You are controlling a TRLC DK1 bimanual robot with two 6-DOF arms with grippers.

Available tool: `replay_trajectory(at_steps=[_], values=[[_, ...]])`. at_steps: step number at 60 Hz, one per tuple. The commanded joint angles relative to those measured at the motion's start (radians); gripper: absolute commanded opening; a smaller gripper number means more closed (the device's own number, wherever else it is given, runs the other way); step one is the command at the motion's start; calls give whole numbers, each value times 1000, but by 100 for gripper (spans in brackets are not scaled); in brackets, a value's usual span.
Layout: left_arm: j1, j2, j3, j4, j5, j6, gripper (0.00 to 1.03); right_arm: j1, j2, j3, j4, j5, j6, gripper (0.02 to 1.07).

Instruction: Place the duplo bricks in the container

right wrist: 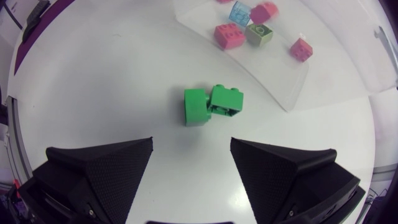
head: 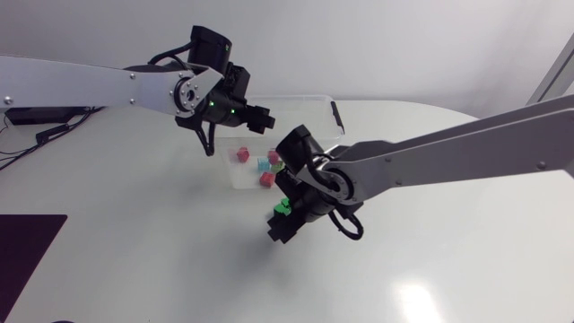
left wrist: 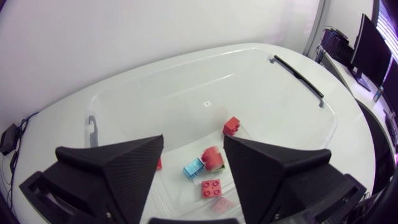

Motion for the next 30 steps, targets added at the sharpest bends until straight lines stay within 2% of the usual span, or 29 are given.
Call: replay_trajectory(at_steps=[1,10,19,27,30], values=[[15,-27,33,4,-3,-25,95,12,59,72,-5,11,-12,93],[43,-131,-54,3,-3,-19,95,12,141,169,-69,13,-3,90],[78,-275,-154,0,6,-8,95,3,197,224,-109,22,8,78],[119,-381,-226,-6,31,11,95,-1,231,256,-135,36,28,61],[125,-406,-249,-6,33,21,95,-1,234,263,-144,41,32,59]])
